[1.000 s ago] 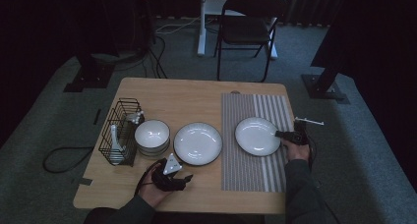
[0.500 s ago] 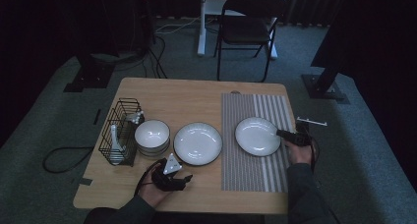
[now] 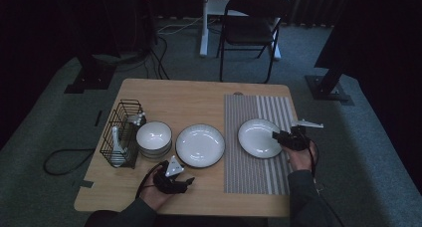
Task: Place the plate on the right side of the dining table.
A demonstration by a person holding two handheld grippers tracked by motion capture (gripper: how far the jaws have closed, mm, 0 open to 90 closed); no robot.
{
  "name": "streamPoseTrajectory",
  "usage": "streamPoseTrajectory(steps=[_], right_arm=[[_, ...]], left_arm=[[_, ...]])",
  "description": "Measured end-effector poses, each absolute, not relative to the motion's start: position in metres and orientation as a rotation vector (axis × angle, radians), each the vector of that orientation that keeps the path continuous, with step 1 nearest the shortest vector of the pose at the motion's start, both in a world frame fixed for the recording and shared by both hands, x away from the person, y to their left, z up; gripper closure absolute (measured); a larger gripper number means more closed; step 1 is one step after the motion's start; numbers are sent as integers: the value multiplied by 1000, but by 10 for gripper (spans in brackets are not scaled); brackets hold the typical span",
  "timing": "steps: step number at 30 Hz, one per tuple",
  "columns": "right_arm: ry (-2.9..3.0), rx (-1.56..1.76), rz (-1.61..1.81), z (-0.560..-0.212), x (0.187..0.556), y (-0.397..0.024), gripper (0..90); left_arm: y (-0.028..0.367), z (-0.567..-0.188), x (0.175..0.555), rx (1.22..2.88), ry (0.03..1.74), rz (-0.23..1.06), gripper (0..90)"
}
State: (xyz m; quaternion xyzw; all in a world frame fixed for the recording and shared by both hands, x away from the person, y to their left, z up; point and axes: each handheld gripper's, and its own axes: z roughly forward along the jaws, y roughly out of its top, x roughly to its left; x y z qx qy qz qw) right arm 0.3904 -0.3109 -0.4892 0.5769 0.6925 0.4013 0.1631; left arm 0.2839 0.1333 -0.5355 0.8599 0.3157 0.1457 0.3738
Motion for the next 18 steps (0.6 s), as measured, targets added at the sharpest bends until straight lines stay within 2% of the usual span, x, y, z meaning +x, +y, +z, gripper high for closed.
streamPoseTrajectory(steps=[13, 18], right_arm=[[2120, 1483, 1183, -491, 374, -267, 559], [2128, 1466, 1230, -489, 373, -250, 604]], left_arm=[[135, -535, 284, 2207, 814, 370, 380], [135, -535, 284, 2203, 820, 372, 381]])
